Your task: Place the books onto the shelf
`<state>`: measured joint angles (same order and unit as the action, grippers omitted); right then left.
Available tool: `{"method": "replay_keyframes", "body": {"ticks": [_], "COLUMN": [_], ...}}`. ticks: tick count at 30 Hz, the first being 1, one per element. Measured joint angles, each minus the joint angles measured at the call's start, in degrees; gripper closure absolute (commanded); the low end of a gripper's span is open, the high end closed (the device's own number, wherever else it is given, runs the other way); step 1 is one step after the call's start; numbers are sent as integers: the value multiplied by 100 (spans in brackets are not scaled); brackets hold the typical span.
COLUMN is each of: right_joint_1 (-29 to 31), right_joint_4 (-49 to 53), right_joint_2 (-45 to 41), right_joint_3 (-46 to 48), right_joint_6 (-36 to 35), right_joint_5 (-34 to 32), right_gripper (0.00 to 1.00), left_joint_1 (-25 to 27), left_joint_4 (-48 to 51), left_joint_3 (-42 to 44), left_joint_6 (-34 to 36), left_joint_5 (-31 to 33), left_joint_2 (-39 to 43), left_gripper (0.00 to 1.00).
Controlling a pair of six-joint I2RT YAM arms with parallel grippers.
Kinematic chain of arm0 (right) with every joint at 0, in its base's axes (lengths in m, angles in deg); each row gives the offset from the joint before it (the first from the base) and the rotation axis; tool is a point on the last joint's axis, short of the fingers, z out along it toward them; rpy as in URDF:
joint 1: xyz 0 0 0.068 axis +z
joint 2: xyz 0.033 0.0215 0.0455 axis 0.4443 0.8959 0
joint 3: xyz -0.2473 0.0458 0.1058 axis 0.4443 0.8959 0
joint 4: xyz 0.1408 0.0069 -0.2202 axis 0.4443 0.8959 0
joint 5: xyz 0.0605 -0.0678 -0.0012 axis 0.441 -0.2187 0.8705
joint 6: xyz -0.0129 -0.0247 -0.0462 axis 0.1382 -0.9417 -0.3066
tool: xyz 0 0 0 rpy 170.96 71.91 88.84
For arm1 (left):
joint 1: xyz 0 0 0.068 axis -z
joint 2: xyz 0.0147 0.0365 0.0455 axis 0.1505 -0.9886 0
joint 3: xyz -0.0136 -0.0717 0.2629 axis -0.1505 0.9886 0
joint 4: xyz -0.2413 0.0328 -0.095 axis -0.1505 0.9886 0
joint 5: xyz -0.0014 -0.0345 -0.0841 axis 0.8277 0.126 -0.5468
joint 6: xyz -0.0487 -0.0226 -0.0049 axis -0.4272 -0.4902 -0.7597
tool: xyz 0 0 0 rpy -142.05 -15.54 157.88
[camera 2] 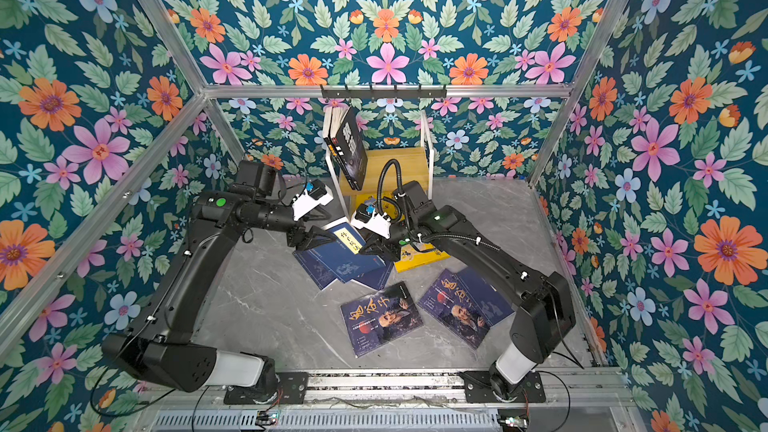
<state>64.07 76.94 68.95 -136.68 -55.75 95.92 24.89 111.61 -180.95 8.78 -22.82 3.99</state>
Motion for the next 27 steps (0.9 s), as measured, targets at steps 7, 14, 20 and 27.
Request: {"method": "replay_keyframes", "body": {"ticks": [7,14,20,27], "right_joint_1": [22,232,793,1593], "right_joint_4": [-269,-1296,-1882,-2723], "right_joint_2": [-61,-686,-1108,-1106], "right_joint_3": [225,1303,1810,2162], "right_joint_6": [83,457,625,610], "right_joint_5": [-334,-1567,-3510,-5362], "right_gripper": [57,36,30,28], "left_joint_1": [26,-4,-184,-470], "left_joint_4": [-175,-769,-1810,-3287], "left_joint_3": [295,861,1593,2634], "left_joint_6": [-310,-1029,-2122,-4210], "left_joint_5": [-74,144,448,256], "left_joint_2": [166,389,470,525], "left_gripper": [100,100,100,100]}}
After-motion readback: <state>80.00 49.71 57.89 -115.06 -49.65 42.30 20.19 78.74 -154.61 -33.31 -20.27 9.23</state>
